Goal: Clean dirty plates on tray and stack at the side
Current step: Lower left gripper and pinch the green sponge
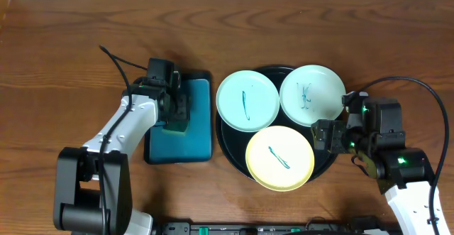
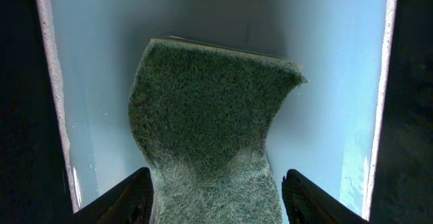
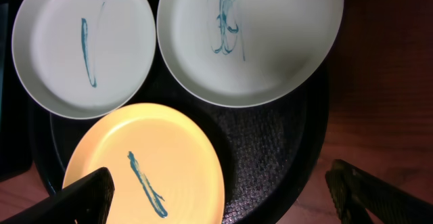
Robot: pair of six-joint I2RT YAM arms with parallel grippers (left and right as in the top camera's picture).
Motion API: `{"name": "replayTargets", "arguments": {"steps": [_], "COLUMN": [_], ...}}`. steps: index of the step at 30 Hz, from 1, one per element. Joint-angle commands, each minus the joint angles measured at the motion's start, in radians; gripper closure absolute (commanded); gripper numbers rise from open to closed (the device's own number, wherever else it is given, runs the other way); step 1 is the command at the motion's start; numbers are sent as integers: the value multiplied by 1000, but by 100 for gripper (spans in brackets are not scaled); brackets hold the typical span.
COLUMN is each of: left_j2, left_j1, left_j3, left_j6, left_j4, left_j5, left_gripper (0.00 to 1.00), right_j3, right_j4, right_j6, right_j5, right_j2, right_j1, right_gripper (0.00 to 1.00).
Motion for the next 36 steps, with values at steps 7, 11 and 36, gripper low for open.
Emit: {"name": "replayTargets", "arguments": {"steps": [7,11,36], "left_j2": [19,50,-13], "left_j1": [-1,-1,0], "left_j3": [-12,-14,-12], "left_j6": [-6,-6,-28], "left_j4": [25,20,-27], "left_j5": [-16,-16,61], "left_gripper": [42,42,93], "right_j3": [22,22,22], "right_j4": [-1,0,-1], "right_j6": [-6,-7,-7], "right_j5": [-5,-5,-5], "right_j2": [0,0,0], "right_j1": [8,8,8], "right_gripper": [1,1,1]}}
